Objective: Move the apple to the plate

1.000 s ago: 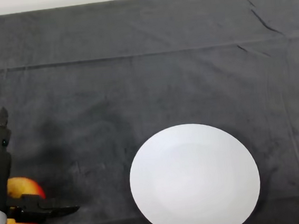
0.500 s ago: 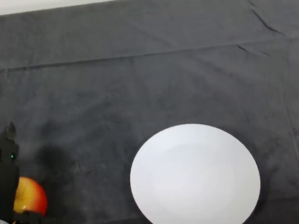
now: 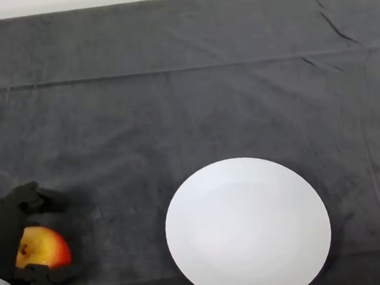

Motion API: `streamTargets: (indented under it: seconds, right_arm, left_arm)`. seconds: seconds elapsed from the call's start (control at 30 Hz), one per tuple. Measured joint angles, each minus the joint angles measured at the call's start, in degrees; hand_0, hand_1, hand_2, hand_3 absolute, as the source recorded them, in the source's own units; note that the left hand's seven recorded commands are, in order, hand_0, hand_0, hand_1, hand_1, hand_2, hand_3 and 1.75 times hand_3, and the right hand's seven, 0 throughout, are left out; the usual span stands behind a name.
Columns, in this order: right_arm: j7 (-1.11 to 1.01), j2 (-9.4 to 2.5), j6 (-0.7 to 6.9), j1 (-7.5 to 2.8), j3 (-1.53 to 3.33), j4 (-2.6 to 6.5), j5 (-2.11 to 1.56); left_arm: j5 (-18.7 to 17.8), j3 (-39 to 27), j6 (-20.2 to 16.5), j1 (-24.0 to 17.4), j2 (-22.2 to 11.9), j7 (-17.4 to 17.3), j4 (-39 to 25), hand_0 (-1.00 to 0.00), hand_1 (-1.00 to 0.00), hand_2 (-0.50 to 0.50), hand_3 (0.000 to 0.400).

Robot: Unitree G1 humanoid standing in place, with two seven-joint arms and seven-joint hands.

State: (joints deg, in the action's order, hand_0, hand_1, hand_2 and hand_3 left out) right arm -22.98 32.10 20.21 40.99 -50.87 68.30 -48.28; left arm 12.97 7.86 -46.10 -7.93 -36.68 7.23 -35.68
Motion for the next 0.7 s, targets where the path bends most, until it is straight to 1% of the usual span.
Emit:
streamTargets:
  seconds: [0.2, 0.33, 0.4, 0.5, 0.63, 0.7]
  right_arm:
    - [0.0, 0.0, 0.0, 0.0, 0.0, 0.0, 0.0]
    - [0.0, 0.0, 0.0, 0.0, 0.0, 0.0, 0.0]
    - [0.0, 0.0, 0.0, 0.0, 0.0, 0.0, 0.0]
    - [0.0, 0.0, 0.0, 0.0, 0.01, 0.0, 0.0]
    - [0.0, 0.0, 0.0, 0.0, -0.01, 0.0, 0.0]
    - [0.0, 0.0, 0.0, 0.0, 0.01, 0.0, 0.0]
  left_arm:
    - [0.0, -0.48, 1.09, 0.12, 0.04, 0.0, 0.3, -1.0, -1.0, 0.0, 0.4]
    - [0.07, -2.48, 1.7, 0.78, 0.49, 0.01, 1.52, -1.0, -1.0, 0.0, 0.4]
    - [0.13, -2.48, 1.7, 2.1, 0.92, 0.01, 2.16, -1.0, -1.0, 0.0, 0.4]
    - [1.39, -2.48, 1.61, 4.56, 2.76, 0.26, 2.39, -1.0, -1.0, 0.0, 0.4]
    - [2.06, -1.86, 1.5, 8.43, 5.52, 1.83, 2.51, -1.0, -1.0, 0.0, 0.4]
    - [2.4, -1.47, 2.01, 10.28, 6.76, 3.03, 3.16, -1.0, -1.0, 0.0, 0.4]
